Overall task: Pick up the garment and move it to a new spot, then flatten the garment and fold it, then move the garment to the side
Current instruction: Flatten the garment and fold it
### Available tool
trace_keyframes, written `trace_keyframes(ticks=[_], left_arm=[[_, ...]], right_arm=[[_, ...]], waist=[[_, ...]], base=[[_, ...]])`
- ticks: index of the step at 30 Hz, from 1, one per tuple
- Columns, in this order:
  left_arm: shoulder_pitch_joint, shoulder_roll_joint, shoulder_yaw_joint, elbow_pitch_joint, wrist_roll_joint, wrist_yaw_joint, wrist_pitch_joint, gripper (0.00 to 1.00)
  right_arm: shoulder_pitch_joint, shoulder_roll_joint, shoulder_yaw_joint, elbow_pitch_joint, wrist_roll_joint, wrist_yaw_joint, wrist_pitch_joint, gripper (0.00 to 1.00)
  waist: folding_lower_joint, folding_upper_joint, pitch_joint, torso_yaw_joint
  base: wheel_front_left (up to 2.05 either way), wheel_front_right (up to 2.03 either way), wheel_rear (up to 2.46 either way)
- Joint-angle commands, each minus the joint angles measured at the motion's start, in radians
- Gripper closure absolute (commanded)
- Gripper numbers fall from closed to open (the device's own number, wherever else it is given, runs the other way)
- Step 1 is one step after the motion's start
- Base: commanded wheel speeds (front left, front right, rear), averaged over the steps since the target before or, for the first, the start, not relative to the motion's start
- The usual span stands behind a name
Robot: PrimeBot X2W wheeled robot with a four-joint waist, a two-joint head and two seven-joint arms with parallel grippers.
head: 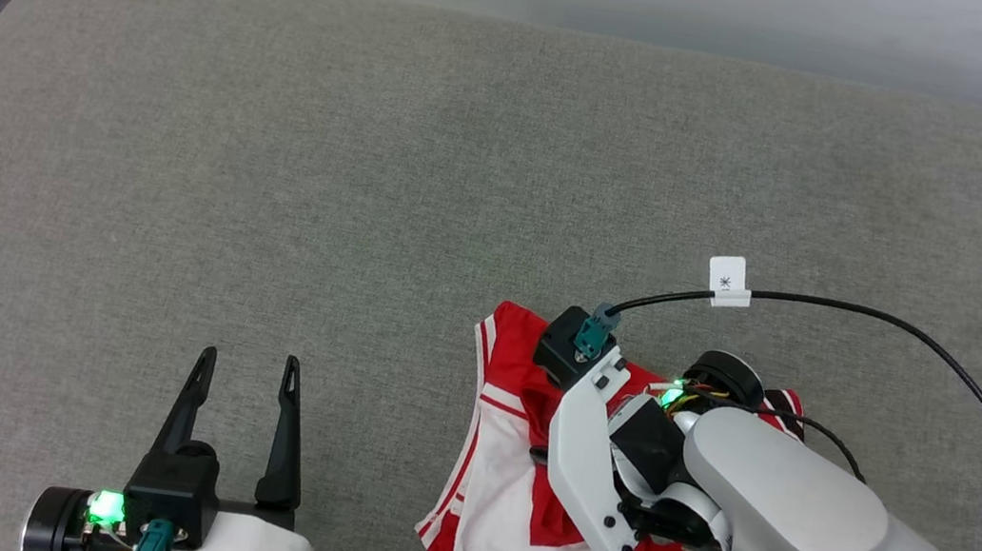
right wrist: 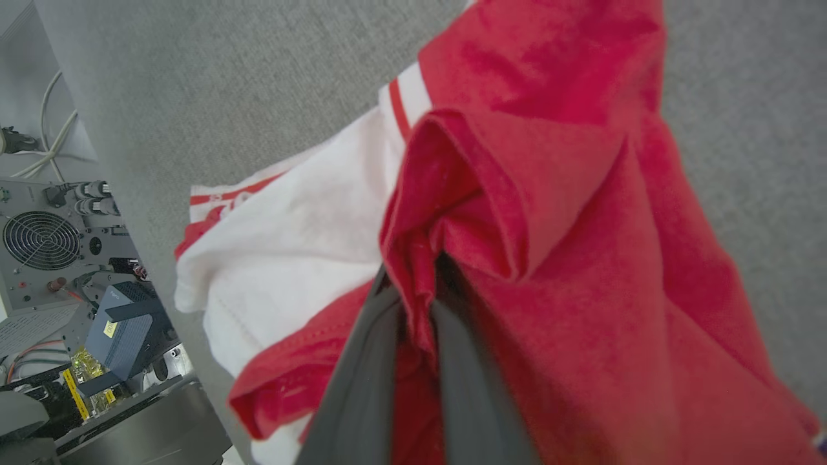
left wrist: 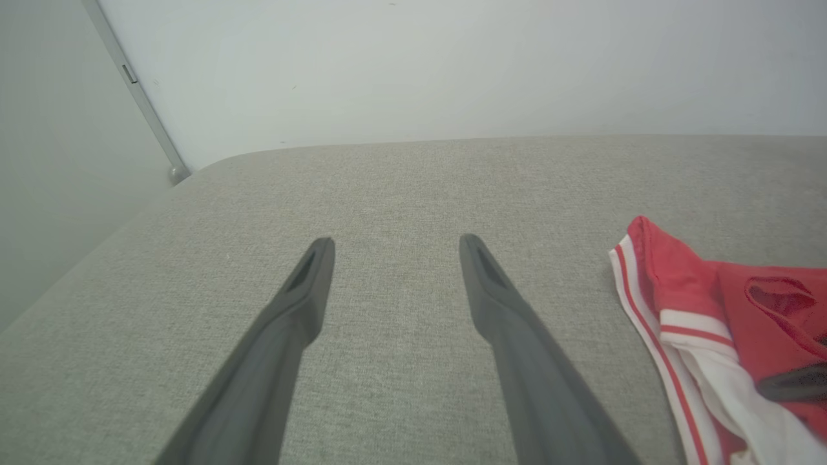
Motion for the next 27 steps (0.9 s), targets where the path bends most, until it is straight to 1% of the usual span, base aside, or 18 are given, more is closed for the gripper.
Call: trace_keyframes(ticks=[1, 2, 3, 4, 8, 9, 10, 11, 13, 14, 16, 19, 21, 23, 25, 27], left_arm=[[-0.001, -0.001, 0.001, 0.004, 0.006, -0.001, -0.002, 0.00], [0.004, -0.001, 0.003, 0.007, 0.008, -0.002, -0.002, 0.00], [0.010, -0.001, 0.005, 0.009, 0.010, -0.004, -0.002, 0.00], [0.016, -0.002, 0.007, 0.010, 0.011, -0.004, -0.002, 0.00], [0.035, -0.002, 0.021, 0.013, 0.015, -0.001, -0.002, 0.00], [0.048, 0.001, 0.031, 0.008, 0.020, 0.006, -0.002, 0.00], [0.048, 0.001, 0.031, 0.008, 0.020, 0.006, -0.002, 0.00], [0.063, 0.002, 0.042, 0.008, 0.020, 0.008, -0.002, 0.00], [0.073, 0.003, 0.053, 0.005, 0.017, 0.009, -0.002, 0.00], [0.073, 0.003, 0.053, 0.005, 0.017, 0.009, -0.002, 0.00], [0.085, 0.003, 0.061, 0.001, 0.016, 0.007, -0.002, 0.00], [0.099, 0.003, 0.071, -0.004, 0.016, 0.004, -0.002, 0.00], [0.105, 0.003, 0.077, -0.006, 0.015, 0.003, -0.002, 0.00], [0.105, 0.002, 0.079, -0.008, 0.015, -0.001, -0.002, 0.00], [0.106, 0.002, 0.080, -0.010, 0.016, -0.006, -0.002, 0.00], [0.106, 0.002, 0.080, -0.012, 0.018, -0.005, -0.002, 0.00]], right_arm=[[-0.008, -0.005, 0.012, 0.007, 0.004, -0.001, -0.015, 0.98], [-0.020, -0.012, 0.012, 0.003, 0.006, -0.001, -0.043, 0.75], [-0.030, -0.019, 0.015, -0.005, 0.005, -0.001, -0.069, 0.29], [-0.034, -0.027, 0.020, -0.016, 0.006, -0.001, -0.095, 0.00], [-0.042, -0.074, 0.009, -0.073, 0.004, -0.001, -0.247, 0.00], [-0.040, -0.106, -0.013, -0.093, -0.013, -0.001, -0.344, 0.00], [-0.040, -0.106, -0.013, -0.093, -0.013, -0.001, -0.344, 0.00], [-0.032, -0.134, -0.044, -0.101, -0.045, -0.001, -0.445, 0.00], [-0.012, -0.150, -0.090, -0.088, -0.089, -0.001, -0.548, 0.00], [-0.012, -0.150, -0.090, -0.088, -0.089, -0.001, -0.548, 0.00], [0.013, -0.159, -0.156, -0.067, -0.139, -0.001, -0.650, 0.00], [0.059, -0.154, -0.270, -0.034, -0.207, -0.001, -0.789, 0.00], [0.096, -0.147, -0.363, -0.012, -0.267, -0.001, -0.847, 0.00], [0.142, -0.134, -0.463, -0.004, -0.326, -0.001, -0.872, 0.00], [0.195, -0.116, -0.565, -0.024, -0.387, -0.001, -0.880, 0.00], [0.254, -0.089, -0.677, -0.093, -0.446, -0.001, -0.882, 0.00]], waist=[[-0.0001, 0.0000, -0.010, -0.006], [-0.0001, 0.0000, -0.018, -0.011], [-0.0001, 0.0000, -0.027, -0.015], [-0.0001, 0.0000, -0.038, -0.019], [-0.0001, 0.0000, -0.079, -0.039], [-0.0001, 0.0000, -0.099, -0.052], [-0.0001, 0.0000, -0.099, -0.052], [-0.0001, 0.0000, -0.116, -0.064], [-0.0001, 0.0000, -0.128, -0.076], [-0.0001, 0.0000, -0.128, -0.076], [-0.0001, 0.0000, -0.137, -0.086], [-0.0001, 0.0000, -0.145, -0.100], [-0.0001, 0.0000, -0.148, -0.109], [-0.0001, 0.0000, -0.148, -0.117], [-0.0001, 0.0000, -0.149, -0.124], [-0.0001, 0.0000, -0.149, -0.131]], base=[[0.00, 0.00, 0.00], [0.00, 0.00, 0.00], [0.00, 0.00, 0.00], [0.00, 0.00, 0.00], [0.00, 0.00, 0.00], [0.00, 0.00, 0.00], [0.00, 0.00, 0.00], [0.00, 0.00, 0.00], [0.00, 0.00, 0.00], [0.00, 0.00, 0.00], [0.00, 0.00, 0.00], [0.00, 0.00, 0.00], [0.00, 0.00, 0.00], [0.00, 0.00, 0.00], [0.00, 0.00, 0.00], [0.00, 0.00, 0.00]])
